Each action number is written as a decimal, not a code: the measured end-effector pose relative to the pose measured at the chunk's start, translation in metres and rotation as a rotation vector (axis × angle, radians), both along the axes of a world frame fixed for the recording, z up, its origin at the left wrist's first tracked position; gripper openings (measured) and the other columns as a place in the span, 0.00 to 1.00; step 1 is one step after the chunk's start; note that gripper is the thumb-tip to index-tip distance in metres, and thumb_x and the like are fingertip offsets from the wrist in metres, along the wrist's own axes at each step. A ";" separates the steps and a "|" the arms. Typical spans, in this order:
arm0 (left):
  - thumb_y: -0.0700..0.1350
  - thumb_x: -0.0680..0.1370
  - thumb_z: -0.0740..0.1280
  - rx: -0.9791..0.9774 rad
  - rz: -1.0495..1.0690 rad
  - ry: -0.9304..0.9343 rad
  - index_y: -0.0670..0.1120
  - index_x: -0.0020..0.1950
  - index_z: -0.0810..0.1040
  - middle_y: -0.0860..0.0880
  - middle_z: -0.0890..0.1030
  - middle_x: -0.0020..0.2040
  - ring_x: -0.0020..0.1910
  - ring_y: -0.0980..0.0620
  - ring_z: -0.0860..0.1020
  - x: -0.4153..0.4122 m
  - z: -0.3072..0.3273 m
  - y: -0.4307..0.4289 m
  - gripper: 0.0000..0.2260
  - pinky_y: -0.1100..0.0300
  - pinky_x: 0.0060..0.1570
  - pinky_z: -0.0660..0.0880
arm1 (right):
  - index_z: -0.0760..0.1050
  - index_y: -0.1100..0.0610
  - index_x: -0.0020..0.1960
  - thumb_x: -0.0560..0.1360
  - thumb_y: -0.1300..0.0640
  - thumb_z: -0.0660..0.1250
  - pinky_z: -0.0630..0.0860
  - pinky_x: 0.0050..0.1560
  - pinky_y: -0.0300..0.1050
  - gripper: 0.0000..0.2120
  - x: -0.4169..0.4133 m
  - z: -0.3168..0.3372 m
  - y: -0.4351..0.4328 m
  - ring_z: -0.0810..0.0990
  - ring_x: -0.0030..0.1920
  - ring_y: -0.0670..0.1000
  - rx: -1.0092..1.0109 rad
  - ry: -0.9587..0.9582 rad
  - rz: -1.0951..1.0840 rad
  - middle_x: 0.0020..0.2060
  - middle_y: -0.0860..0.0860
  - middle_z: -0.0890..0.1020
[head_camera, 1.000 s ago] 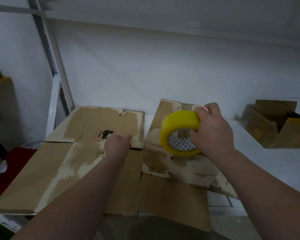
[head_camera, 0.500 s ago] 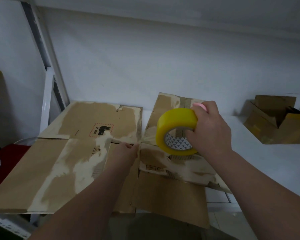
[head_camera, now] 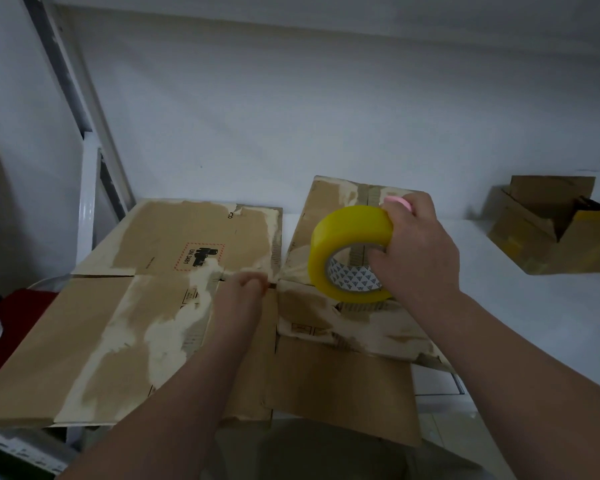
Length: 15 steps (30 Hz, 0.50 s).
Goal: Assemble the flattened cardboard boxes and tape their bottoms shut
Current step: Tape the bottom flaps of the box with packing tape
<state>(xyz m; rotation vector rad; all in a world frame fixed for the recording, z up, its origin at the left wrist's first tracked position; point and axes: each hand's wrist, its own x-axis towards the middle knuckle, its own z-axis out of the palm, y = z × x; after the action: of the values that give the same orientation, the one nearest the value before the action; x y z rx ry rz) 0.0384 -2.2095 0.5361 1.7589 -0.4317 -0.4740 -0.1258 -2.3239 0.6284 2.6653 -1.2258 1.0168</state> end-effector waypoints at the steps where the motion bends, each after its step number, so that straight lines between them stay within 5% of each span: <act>1: 0.36 0.72 0.60 -0.135 -0.048 0.073 0.52 0.41 0.83 0.50 0.83 0.42 0.44 0.52 0.78 -0.004 0.010 0.002 0.15 0.57 0.47 0.73 | 0.74 0.57 0.62 0.66 0.59 0.71 0.66 0.38 0.42 0.25 0.001 0.000 -0.001 0.77 0.46 0.58 -0.006 -0.009 0.001 0.57 0.55 0.73; 4: 0.40 0.63 0.57 -0.192 -0.392 0.178 0.54 0.49 0.83 0.53 0.81 0.41 0.46 0.51 0.75 -0.018 0.017 0.006 0.21 0.55 0.50 0.72 | 0.75 0.58 0.61 0.66 0.59 0.71 0.66 0.38 0.42 0.24 0.001 0.000 -0.002 0.78 0.46 0.59 -0.001 -0.027 -0.009 0.57 0.55 0.74; 9: 0.40 0.67 0.62 0.008 -0.548 0.192 0.49 0.54 0.77 0.53 0.79 0.46 0.50 0.50 0.75 -0.014 0.013 0.011 0.17 0.60 0.44 0.69 | 0.74 0.57 0.63 0.66 0.59 0.71 0.67 0.39 0.43 0.25 0.000 -0.001 -0.001 0.77 0.47 0.59 0.024 -0.045 -0.003 0.57 0.55 0.73; 12: 0.43 0.73 0.69 0.073 -0.592 -0.216 0.59 0.66 0.64 0.64 0.72 0.53 0.51 0.64 0.72 -0.012 0.036 0.010 0.26 0.70 0.46 0.72 | 0.71 0.57 0.66 0.69 0.58 0.70 0.66 0.45 0.42 0.26 -0.004 -0.008 -0.004 0.74 0.52 0.55 0.181 -0.156 -0.018 0.59 0.54 0.71; 15: 0.49 0.68 0.73 0.187 -0.676 -0.648 0.57 0.71 0.65 0.56 0.78 0.56 0.54 0.55 0.76 -0.014 0.052 -0.002 0.33 0.62 0.47 0.73 | 0.73 0.57 0.64 0.69 0.60 0.70 0.64 0.47 0.41 0.23 -0.006 -0.020 -0.003 0.72 0.52 0.52 0.416 -0.344 -0.055 0.57 0.54 0.72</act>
<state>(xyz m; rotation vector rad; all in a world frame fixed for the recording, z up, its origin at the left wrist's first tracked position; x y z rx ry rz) 0.0241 -2.2110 0.5878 1.9017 -1.5071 -0.4040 -0.1313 -2.3270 0.6083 2.8021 -1.7374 1.3914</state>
